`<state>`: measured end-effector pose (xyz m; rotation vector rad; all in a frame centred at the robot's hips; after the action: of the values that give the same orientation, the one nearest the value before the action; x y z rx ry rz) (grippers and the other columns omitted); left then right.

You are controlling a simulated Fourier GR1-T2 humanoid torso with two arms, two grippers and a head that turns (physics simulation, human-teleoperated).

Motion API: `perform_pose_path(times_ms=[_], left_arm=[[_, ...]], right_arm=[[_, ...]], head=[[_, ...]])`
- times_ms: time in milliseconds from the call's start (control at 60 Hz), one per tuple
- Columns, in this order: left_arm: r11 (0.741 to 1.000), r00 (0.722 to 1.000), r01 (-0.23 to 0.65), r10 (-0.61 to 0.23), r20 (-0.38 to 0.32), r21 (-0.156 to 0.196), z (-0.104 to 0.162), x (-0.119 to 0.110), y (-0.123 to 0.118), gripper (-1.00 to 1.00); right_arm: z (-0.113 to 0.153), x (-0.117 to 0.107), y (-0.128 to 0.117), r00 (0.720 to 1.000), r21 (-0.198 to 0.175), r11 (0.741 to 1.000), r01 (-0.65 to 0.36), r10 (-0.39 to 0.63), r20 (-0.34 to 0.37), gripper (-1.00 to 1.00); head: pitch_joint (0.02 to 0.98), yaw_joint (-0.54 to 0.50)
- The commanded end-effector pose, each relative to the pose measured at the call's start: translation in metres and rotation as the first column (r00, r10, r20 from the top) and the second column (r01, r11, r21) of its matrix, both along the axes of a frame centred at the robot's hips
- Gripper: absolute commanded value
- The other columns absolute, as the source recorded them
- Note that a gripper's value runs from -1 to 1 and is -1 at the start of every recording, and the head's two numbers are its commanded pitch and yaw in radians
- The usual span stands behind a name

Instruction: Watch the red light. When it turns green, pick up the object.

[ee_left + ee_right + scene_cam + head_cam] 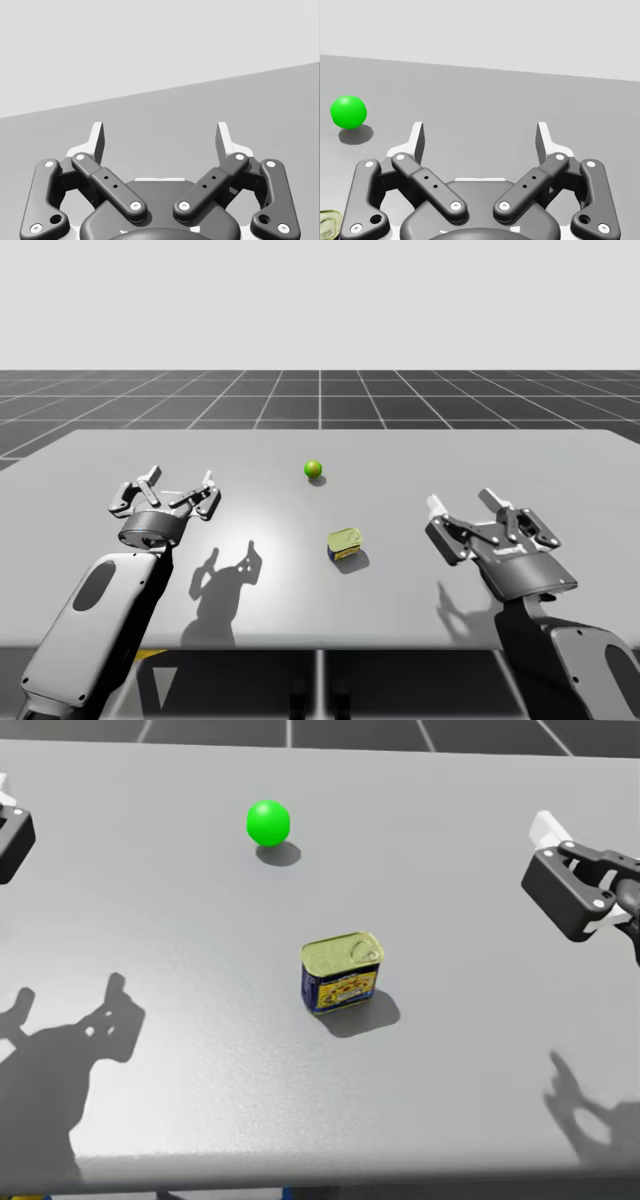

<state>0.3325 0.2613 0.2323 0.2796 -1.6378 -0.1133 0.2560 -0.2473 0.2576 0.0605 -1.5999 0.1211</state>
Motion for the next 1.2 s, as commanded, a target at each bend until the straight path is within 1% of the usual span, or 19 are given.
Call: perform_pose_path(times_ms=[17,50,117,200,267,350,400,450,483,517,567,583,600,667,733,800,1100,1150,1200], left_arm=[[1.0,1.0,0.005,-0.005,-0.006,0.005,-0.001,0.001,-0.001,-1.0],[1.0,1.0,0.005,-0.005,-0.008,0.005,-0.002,0.001,-0.001,-1.0],[1.0,1.0,0.007,-0.006,-0.009,0.007,-0.002,0.001,-0.001,-1.0],[1.0,1.0,0.007,-0.007,-0.011,0.008,-0.002,0.001,-0.002,-1.0],[1.0,1.0,0.007,-0.007,-0.012,0.009,-0.002,0.001,-0.002,-1.0],[1.0,1.0,0.009,-0.009,-0.012,0.01,-0.002,0.001,-0.002,-1.0],[1.0,1.0,0.01,-0.01,-0.013,0.011,-0.003,0.001,-0.002,-1.0],[1.0,1.0,0.01,-0.01,-0.013,0.011,-0.003,0.001,-0.002,-1.0],[1.0,1.0,0.01,-0.01,-0.013,0.011,-0.003,0.001,-0.002,-1.0],[1.0,1.0,0.011,-0.01,-0.014,0.011,-0.003,0.001,-0.002,-1.0],[1.0,1.0,0.011,-0.011,-0.014,0.012,-0.003,0.001,-0.002,-1.0],[1.0,1.0,0.011,-0.011,-0.014,0.012,-0.003,0.001,-0.002,-1.0],[1.0,1.0,0.011,-0.011,-0.014,0.013,-0.003,0.001,-0.002,-1.0],[1.0,1.0,0.012,-0.011,-0.014,0.013,-0.003,0.001,-0.002,-1.0],[1.0,1.0,0.011,-0.011,-0.014,0.013,-0.003,0.001,-0.002,-1.0],[1.0,1.0,0.011,-0.011,-0.014,0.014,-0.003,0.001,-0.003,-1.0],[1.0,1.0,0.011,-0.011,-0.014,0.014,-0.003,0.001,-0.003,-1.0],[1.0,1.0,0.011,-0.011,-0.014,0.014,-0.003,0.001,-0.003,-1.0],[1.0,1.0,0.011,-0.011,-0.014,0.014,-0.003,0.001,-0.003,-1.0]], right_arm=[[-0.003,-0.025,0.023,0.993,0.013,0.995,-0.102,0.102,-0.053,-1.0],[-0.005,-0.028,0.026,0.992,0.009,0.994,-0.111,0.111,-0.058,-1.0],[-0.008,-0.036,0.032,0.986,0.028,0.989,-0.143,0.145,-0.082,-1.0],[-0.016,-0.049,0.043,0.974,0.078,0.979,-0.187,0.196,-0.118,-1.0],[-0.021,-0.058,0.052,0.966,0.097,0.972,-0.213,0.224,-0.129,-1.0],[-0.029,-0.064,0.061,0.961,0.093,0.969,-0.23,0.242,-0.138,-1.0],[-0.038,-0.067,0.069,0.956,0.077,0.967,-0.244,0.253,-0.147,-1.0],[-0.043,-0.069,0.074,0.953,0.08,0.965,-0.25,0.259,-0.156,-1.0],[-0.05,-0.071,0.081,0.952,0.093,0.964,-0.248,0.261,-0.161,-1.0],[-0.054,-0.071,0.085,0.948,0.084,0.962,-0.26,0.271,-0.165,-1.0],[-0.058,-0.071,0.089,0.947,0.087,0.962,-0.26,0.271,-0.173,-1.0],[-0.06,-0.071,0.09,0.946,0.079,0.962,-0.262,0.272,-0.175,-1.0],[-0.064,-0.07,0.093,0.946,0.068,0.963,-0.262,0.27,-0.179,-1.0],[-0.071,-0.068,0.098,0.945,0.053,0.964,-0.26,0.266,-0.189,-1.0],[-0.078,-0.067,0.102,0.938,0.065,0.961,-0.269,0.277,-0.209,-1.0],[-0.084,-0.065,0.107,0.936,0.064,0.961,-0.269,0.276,-0.216,-1.0],[-0.1,-0.046,0.121,0.945,0.035,0.976,-0.216,0.218,-0.243,-1.0],[-0.102,-0.041,0.125,0.948,0.023,0.978,-0.207,0.207,-0.243,-1.0],[-0.103,-0.037,0.128,0.946,0.024,0.978,-0.208,0.207,-0.249,-1.0]], head=[[0.844,-0.06],[0.844,-0.06],[0.846,-0.06],[0.847,-0.06],[0.848,-0.05],[0.849,-0.05],[0.848,-0.05],[0.848,-0.05],[0.849,-0.05],[0.85,-0.05],[0.85,-0.05],[0.851,-0.05],[0.852,-0.06],[0.852,-0.06],[0.852,-0.05],[0.853,-0.05],[0.856,-0.06],[0.855,-0.06],[0.855,-0.06]])
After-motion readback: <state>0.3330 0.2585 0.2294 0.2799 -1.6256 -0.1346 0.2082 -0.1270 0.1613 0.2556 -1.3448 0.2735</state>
